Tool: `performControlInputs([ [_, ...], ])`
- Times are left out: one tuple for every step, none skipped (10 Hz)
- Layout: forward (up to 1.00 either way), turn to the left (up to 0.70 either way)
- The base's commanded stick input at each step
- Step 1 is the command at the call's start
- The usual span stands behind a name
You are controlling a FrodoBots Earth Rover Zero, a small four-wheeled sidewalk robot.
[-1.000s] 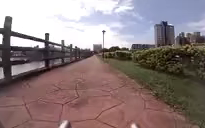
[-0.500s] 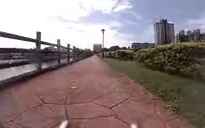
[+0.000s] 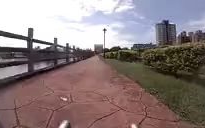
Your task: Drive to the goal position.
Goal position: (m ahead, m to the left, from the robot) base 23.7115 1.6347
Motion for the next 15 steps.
performControlInputs([
  [1.0, 0.0],
  [1.0, 0.0],
  [1.0, 0.0],
  [1.0, -0.02],
  [1.0, -0.1],
  [1.0, -0.39],
  [1.0, -0.32],
  [1.0, 0.0],
  [1.0, 0.0],
  [1.0, 0.0],
  [1.0, 0.0],
  [1.0, 0.0],
  [1.0, 0.0],
  [1.0, 0.0],
  [1.0, 0.0],
])
